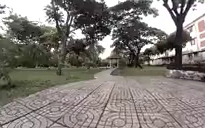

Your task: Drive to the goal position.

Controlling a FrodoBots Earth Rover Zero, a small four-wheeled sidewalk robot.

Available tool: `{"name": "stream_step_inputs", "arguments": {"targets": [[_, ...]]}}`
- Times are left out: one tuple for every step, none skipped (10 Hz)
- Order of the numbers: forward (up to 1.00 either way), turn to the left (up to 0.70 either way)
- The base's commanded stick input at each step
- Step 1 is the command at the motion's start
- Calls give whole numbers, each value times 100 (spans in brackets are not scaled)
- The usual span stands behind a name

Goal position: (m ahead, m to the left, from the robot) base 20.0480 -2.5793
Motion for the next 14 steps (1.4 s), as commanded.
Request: {"name": "stream_step_inputs", "arguments": {"targets": [[70, 0], [70, 0], [70, 0], [70, 0], [70, 0], [70, 0], [70, 0], [70, 0], [70, 0], [70, 0], [70, 0], [70, 0], [70, 0], [70, 0]]}}
